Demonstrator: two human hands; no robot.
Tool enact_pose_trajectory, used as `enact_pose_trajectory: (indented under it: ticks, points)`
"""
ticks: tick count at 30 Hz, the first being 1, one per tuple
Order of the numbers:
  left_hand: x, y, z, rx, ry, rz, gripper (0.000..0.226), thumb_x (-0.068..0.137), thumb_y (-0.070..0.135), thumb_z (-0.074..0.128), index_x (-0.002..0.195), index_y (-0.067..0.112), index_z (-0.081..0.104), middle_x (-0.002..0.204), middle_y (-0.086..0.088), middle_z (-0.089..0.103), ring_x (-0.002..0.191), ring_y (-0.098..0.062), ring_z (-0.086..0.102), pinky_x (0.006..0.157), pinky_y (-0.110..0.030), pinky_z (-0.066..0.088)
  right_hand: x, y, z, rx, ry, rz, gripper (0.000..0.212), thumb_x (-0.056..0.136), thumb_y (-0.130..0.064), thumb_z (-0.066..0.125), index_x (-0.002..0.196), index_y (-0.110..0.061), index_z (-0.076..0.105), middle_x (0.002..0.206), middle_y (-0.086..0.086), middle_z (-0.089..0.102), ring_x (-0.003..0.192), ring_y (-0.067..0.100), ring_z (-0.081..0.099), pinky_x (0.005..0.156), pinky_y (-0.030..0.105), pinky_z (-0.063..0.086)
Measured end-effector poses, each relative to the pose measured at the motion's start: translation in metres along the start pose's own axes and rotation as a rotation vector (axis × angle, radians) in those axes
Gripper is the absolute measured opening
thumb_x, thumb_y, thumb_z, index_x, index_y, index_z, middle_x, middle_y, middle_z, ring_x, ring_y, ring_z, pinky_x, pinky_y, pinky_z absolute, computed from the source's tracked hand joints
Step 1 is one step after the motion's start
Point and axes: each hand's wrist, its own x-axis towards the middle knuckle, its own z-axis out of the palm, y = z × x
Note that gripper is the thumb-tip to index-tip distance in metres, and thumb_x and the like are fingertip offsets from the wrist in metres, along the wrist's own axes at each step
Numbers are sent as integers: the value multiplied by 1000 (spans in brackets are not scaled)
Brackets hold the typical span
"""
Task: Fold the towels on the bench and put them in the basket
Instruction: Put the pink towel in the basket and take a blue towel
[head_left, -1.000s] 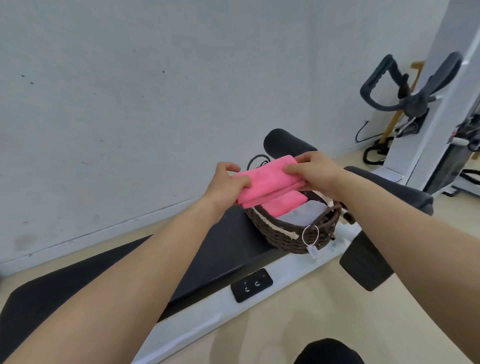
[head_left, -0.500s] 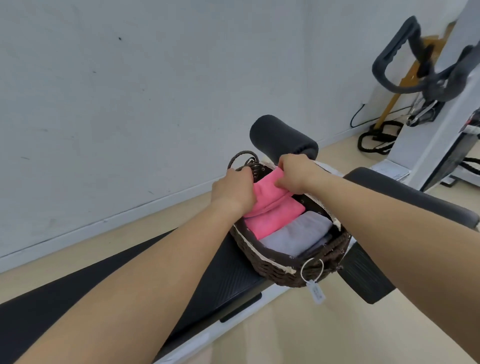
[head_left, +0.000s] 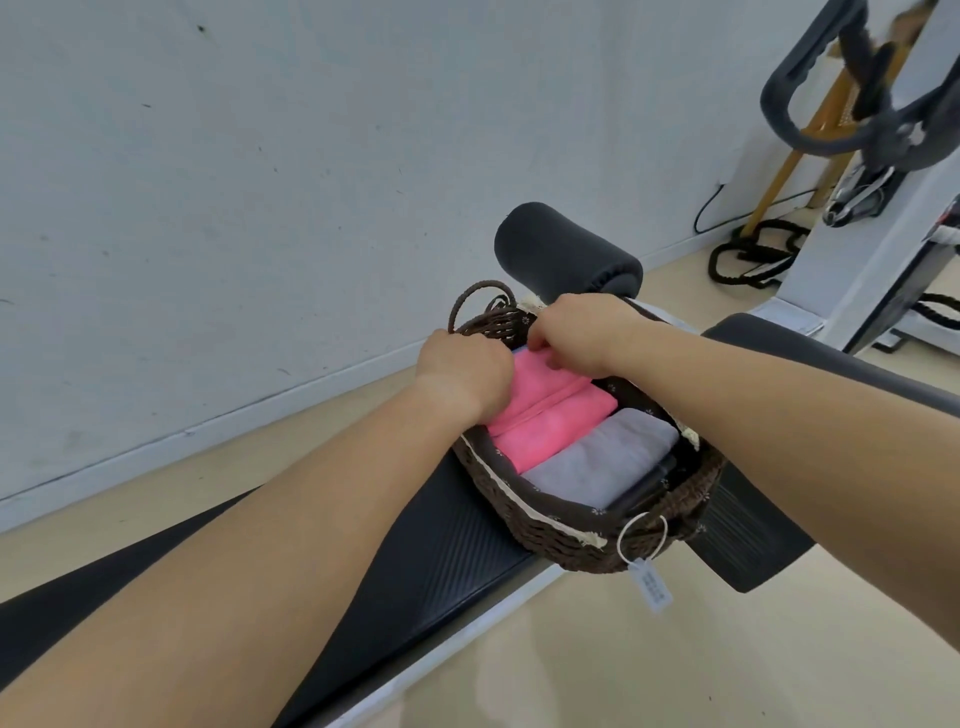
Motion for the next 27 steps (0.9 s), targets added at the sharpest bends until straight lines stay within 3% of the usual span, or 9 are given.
enact_pose_trajectory:
  ticks: [3, 7, 10, 14, 17, 22, 27]
  points:
    - [7, -6, 4, 1, -72, 17, 27, 99, 30, 42, 117, 14, 54, 121, -9, 65, 109, -29, 62, 77, -34, 31, 1, 3, 5, 95, -56, 16, 17, 89, -24, 61, 102, -27, 71, 96, -1, 70, 86, 24, 62, 71, 38, 56]
    - [12, -3, 10, 4, -126, 47, 37, 100, 37, 40, 124, 10, 50, 126, -10, 62, 112, -31, 61, 76, -35, 34, 1, 3, 10, 171, -93, 31, 27, 90, -22, 58, 107, -36, 73, 99, -6, 73, 87, 21, 60, 78, 41, 57]
    - [10, -6, 7, -9, -123, 66, 39, 101, 41, 39, 123, 11, 51, 124, -11, 63, 110, -32, 61, 74, -35, 36, -1, 2, 9, 190, -123, 34, 32, 92, -20, 56, 115, -36, 72, 111, -6, 73, 97, 23, 63, 85, 40, 55]
    - [-5, -19, -5, -225, -143, 45, 32, 96, 42, 47, 109, 17, 61, 109, -6, 66, 102, -29, 63, 76, -34, 48, -13, -1, -5, 218, -159, 76, 38, 98, -20, 51, 133, -30, 62, 130, -3, 64, 117, 24, 58, 91, 30, 46]
    - [-25, -29, -22, -369, -143, 11, 31, 93, 42, 52, 109, 19, 66, 106, -1, 67, 99, -24, 61, 85, -40, 53, -30, -8, -26, 222, -100, 136, 41, 93, -23, 49, 130, -31, 62, 127, 0, 66, 115, 26, 60, 95, 39, 51]
    - [-78, -42, -49, -497, -109, -55, 34, 93, 47, 56, 119, 25, 61, 117, 0, 64, 103, -21, 58, 89, -37, 49, -73, -29, -69, 271, -9, 175, 35, 87, -34, 50, 119, -32, 65, 114, -6, 69, 103, 23, 64, 84, 44, 56]
    - [-148, -60, -70, -525, -124, -141, 41, 94, 47, 54, 128, 25, 58, 136, 0, 58, 123, -21, 54, 103, -38, 45, -120, -64, -104, 280, 7, 141, 28, 88, -35, 50, 108, -28, 68, 103, -6, 68, 94, 23, 65, 79, 42, 57]
